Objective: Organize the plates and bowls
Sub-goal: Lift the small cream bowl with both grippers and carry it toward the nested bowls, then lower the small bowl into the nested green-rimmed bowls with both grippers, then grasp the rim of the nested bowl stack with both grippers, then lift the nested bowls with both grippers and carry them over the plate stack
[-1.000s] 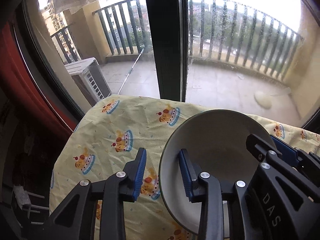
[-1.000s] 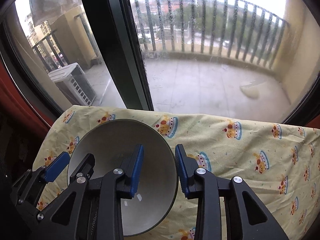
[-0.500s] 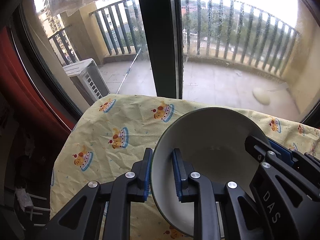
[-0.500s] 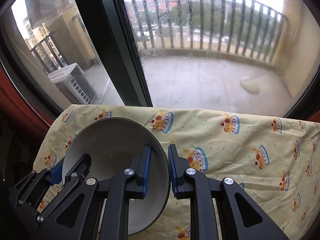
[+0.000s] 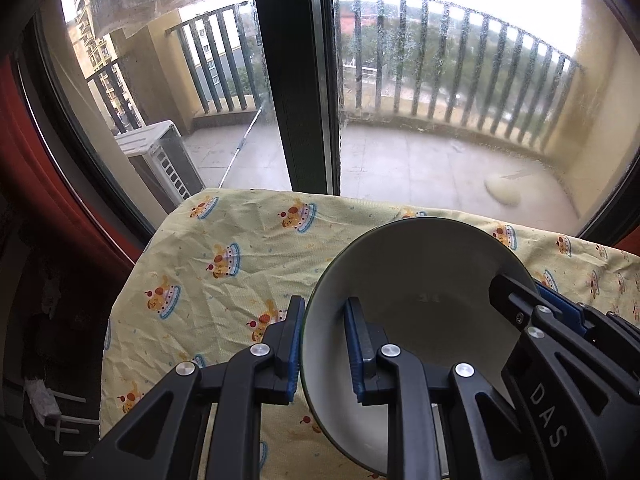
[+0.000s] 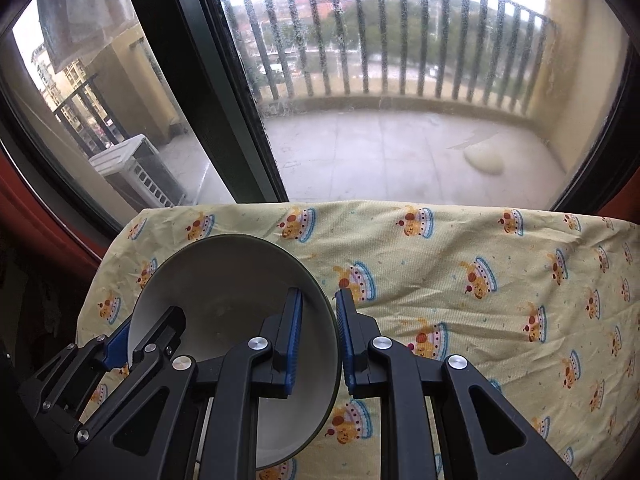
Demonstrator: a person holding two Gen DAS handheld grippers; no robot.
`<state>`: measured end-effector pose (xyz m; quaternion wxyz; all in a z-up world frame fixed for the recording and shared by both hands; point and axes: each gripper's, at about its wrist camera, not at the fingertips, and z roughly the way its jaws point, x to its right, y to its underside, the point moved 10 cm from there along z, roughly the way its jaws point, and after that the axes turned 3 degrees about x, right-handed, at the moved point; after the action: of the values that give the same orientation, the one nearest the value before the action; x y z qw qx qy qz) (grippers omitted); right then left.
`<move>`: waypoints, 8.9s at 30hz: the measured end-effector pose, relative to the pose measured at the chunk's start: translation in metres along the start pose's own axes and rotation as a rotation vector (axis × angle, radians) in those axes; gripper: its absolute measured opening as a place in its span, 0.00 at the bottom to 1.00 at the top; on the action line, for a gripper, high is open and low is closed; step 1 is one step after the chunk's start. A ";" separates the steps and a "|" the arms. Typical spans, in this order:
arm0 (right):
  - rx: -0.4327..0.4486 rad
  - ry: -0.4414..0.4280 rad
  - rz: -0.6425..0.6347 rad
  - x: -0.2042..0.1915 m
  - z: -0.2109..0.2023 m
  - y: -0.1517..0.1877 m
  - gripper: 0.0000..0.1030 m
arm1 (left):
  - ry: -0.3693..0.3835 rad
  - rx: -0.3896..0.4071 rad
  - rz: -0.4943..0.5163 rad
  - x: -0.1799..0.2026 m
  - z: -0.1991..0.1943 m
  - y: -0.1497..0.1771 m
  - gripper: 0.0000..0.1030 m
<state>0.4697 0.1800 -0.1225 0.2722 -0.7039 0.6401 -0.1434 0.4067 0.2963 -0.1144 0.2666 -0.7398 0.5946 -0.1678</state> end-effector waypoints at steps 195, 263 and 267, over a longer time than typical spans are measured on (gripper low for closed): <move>-0.311 -0.131 0.256 0.042 -0.119 0.265 0.42 | 0.340 -0.246 0.057 0.020 -0.115 0.236 0.83; -0.226 -0.190 0.090 0.121 -0.218 0.235 0.36 | 0.438 -0.226 -0.035 0.126 -0.214 0.231 0.56; -0.222 -0.175 0.086 0.141 -0.220 0.235 0.36 | 0.454 -0.223 -0.037 0.143 -0.213 0.234 0.56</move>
<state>0.1749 -0.0091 -0.0980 0.2534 -0.7113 0.6556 0.0019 0.1350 0.0808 -0.0926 0.0399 -0.7187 0.6404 -0.2678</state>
